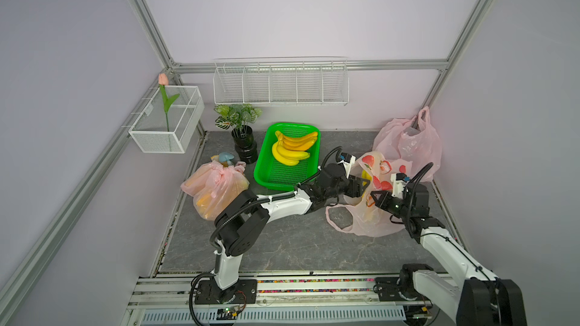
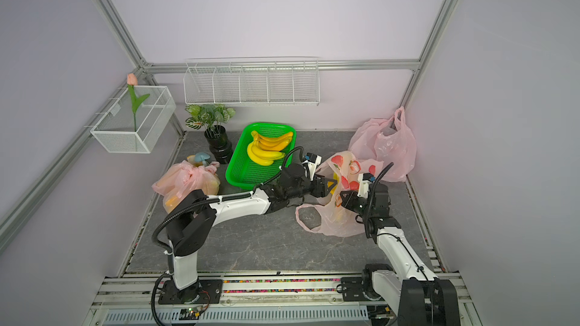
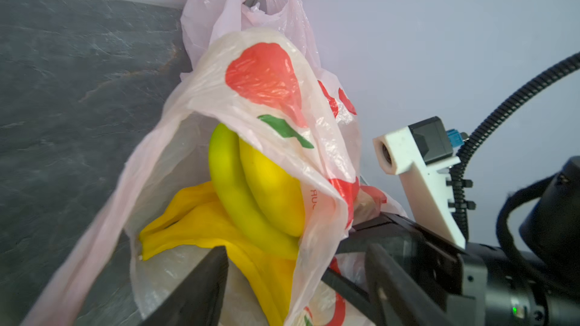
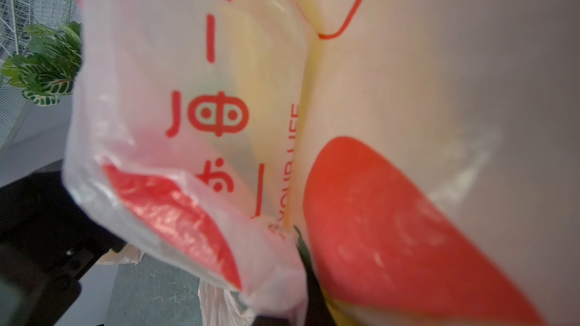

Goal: Place the banana into a plastic bag & tie a knot
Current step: Place the banana into the plastic bag, then adjust the plastic bag at the center of the board.

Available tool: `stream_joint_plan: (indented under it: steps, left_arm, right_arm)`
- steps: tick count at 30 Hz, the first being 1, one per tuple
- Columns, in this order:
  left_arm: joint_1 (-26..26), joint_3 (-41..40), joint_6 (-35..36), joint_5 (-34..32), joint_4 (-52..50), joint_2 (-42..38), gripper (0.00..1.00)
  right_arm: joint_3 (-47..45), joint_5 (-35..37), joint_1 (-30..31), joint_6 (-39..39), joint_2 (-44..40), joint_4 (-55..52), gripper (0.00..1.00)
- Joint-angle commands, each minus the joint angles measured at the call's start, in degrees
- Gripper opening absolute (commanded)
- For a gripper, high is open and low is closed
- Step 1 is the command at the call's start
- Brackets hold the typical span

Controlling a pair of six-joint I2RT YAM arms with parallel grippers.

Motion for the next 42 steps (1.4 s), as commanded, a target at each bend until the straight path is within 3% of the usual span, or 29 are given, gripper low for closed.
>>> stream_joint_plan:
  steps: [1,7,9,16,20,25,31,42]
  left_arm:
    - [-0.1,-5.1,6.3,-4.7,-0.1,-6.6,0.69]
    - [-0.1,-8.7,15.8,-7.2,-6.1,-15.0,0.72]
    - [-0.1,-7.8,16.6,-12.5,-10.6,-15.8,0.74]
    - [1.5,4.9,23.6,-18.1,-28.8,-6.6,0.69]
    - [2.2,8.8,23.6,-20.0,-32.0,-2.0,0.65]
    - [2.7,10.6,23.3,-16.9,-33.4,0.5,0.49]
    - [2.7,7.7,22.1,-15.6,-31.1,-3.1,0.01]
    - [2.7,6.1,19.4,-3.1,-27.7,-15.1,0.0]
  right_arm:
    - [1.0,1.1,-0.5,-1.1,0.1,-1.7,0.07]
    - [1.0,1.0,-0.4,-1.2,0.0,-1.7,0.07]
    - [1.0,0.9,-0.4,-1.2,0.0,-1.7,0.06]
    - [1.2,0.6,-0.4,-1.4,-0.4,-2.2,0.07]
    - [1.1,0.7,-0.4,-1.5,-1.0,-2.6,0.07]
    - [1.2,1.3,-0.5,-1.8,-1.1,-3.1,0.07]
    - [2.6,2.4,-0.6,-1.6,1.0,-3.1,0.07]
    - [12.4,5.3,0.5,0.4,12.4,-2.0,0.07]
